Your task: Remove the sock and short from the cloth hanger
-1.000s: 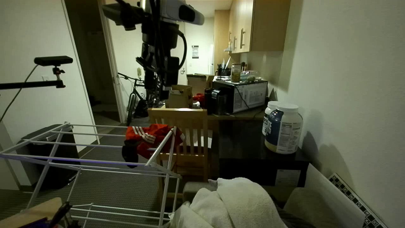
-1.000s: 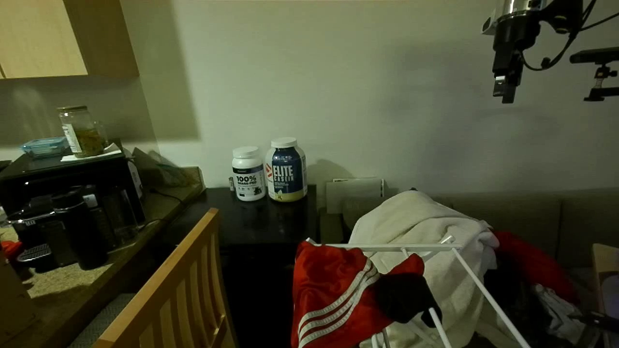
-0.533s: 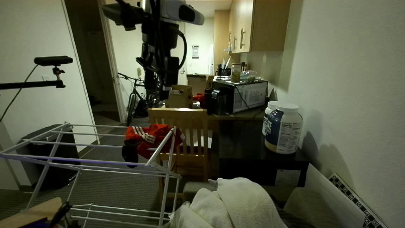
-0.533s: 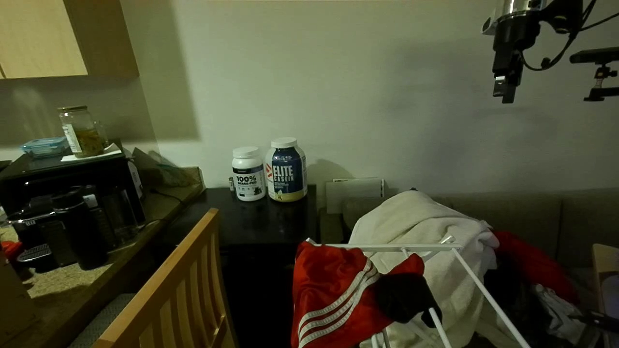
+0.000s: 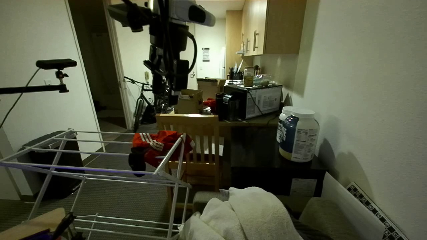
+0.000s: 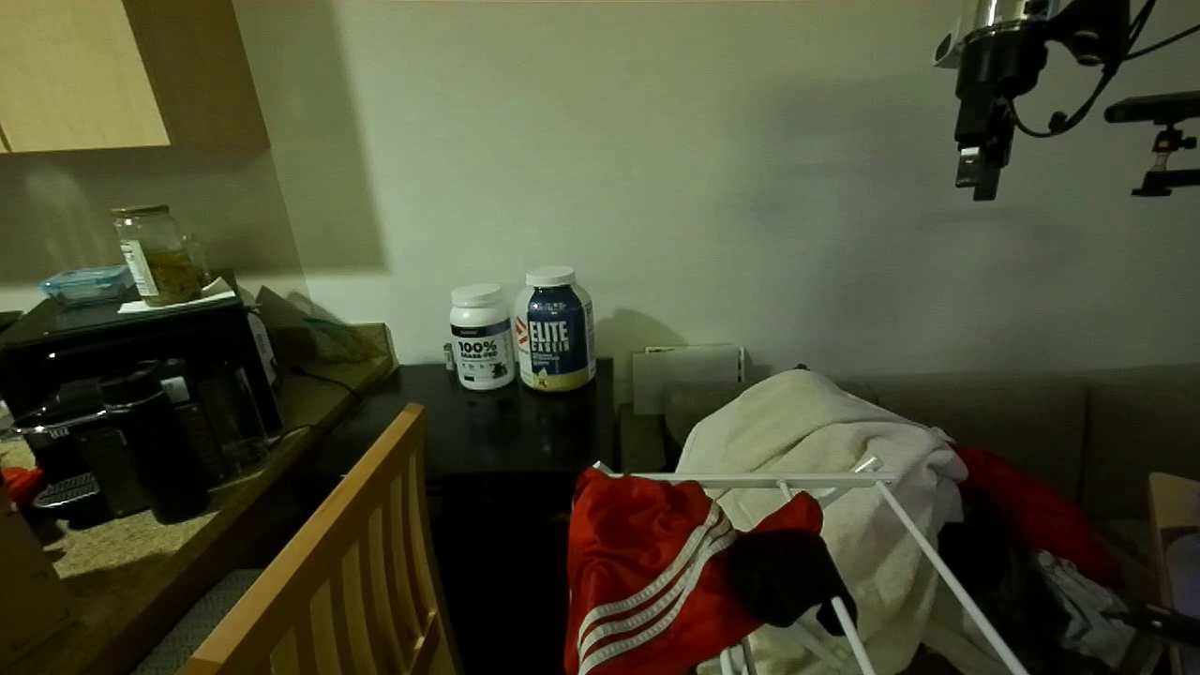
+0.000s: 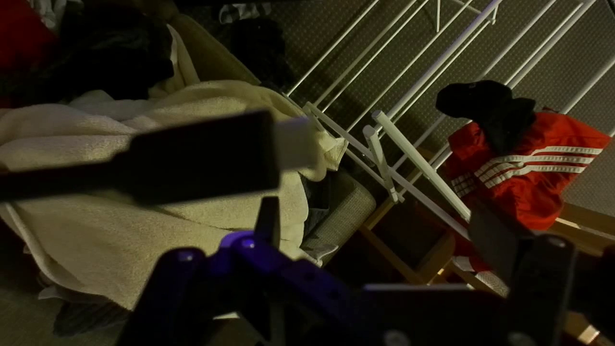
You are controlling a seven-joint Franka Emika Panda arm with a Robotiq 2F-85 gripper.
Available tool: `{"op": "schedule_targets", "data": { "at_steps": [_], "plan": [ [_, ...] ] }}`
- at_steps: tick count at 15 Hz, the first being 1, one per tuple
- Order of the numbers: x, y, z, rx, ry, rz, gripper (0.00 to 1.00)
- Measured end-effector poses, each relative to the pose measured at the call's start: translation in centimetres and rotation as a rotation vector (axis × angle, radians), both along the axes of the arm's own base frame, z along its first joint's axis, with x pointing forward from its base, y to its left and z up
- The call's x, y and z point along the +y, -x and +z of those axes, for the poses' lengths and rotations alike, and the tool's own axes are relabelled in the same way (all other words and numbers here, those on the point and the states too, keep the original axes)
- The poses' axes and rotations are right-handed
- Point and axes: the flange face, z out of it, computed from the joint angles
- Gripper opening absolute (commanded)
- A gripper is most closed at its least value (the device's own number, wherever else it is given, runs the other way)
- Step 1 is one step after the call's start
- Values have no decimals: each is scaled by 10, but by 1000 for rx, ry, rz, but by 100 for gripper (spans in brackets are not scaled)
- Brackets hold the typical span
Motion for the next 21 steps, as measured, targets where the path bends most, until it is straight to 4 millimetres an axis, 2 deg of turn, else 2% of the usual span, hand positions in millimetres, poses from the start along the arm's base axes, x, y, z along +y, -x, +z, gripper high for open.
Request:
{"op": "schedule_targets", "data": {
  "at_steps": [12, 14, 17, 21],
  "plan": [
    [0, 0, 0, 0, 1, 0, 100],
    [6, -1, -1, 4, 6, 11, 100],
    [33, -3, -14, 33, 19, 63, 100],
    [89, -3, -42, 74, 30, 170, 100]
  ]
}}
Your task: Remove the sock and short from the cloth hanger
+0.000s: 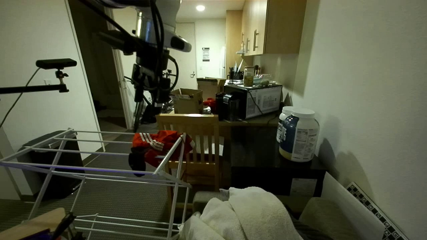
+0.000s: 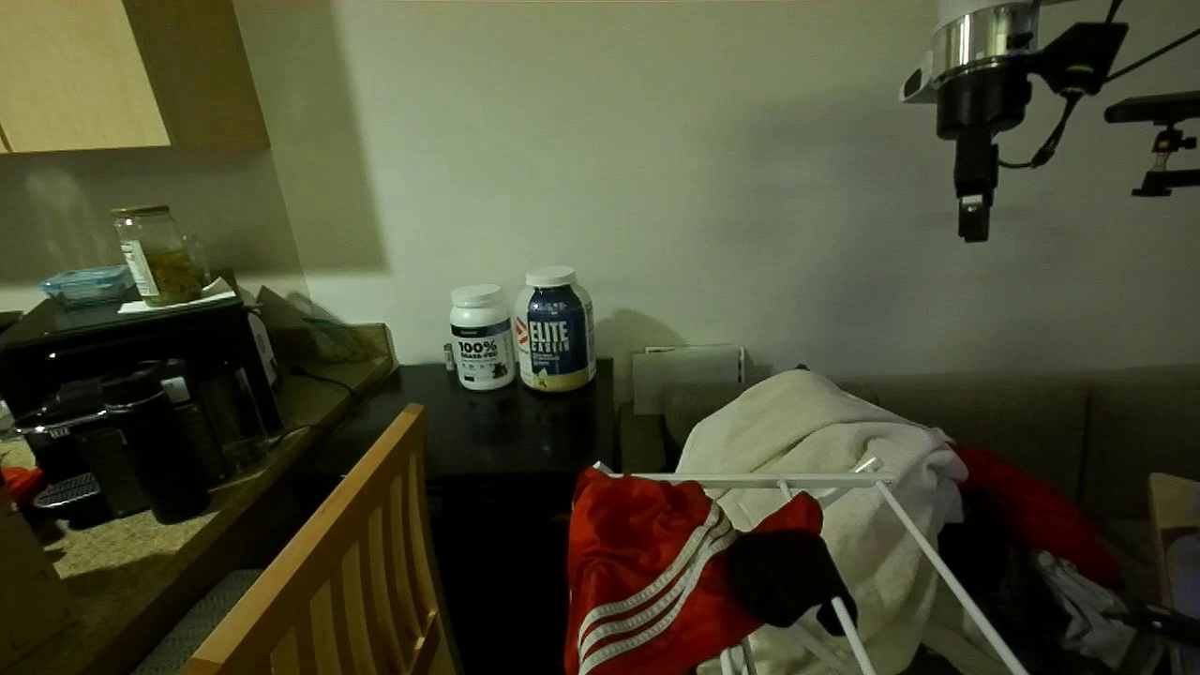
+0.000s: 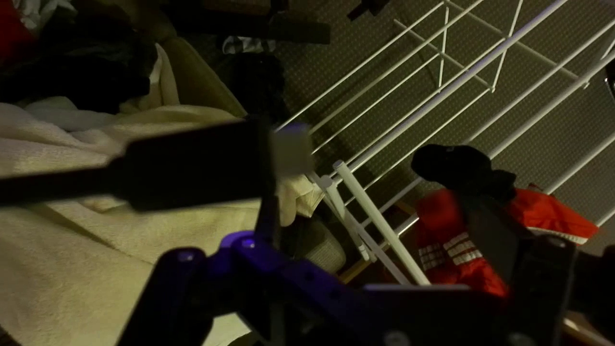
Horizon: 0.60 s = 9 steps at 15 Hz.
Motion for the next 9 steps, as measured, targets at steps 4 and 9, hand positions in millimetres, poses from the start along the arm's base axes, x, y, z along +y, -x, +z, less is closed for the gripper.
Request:
{"op": "schedule_targets", "data": {
  "at_steps": [4, 9],
  "plan": [
    [64, 0, -29, -9, 10, 114, 100],
    [133, -9, -78, -34, 25, 232, 100]
  ]
}}
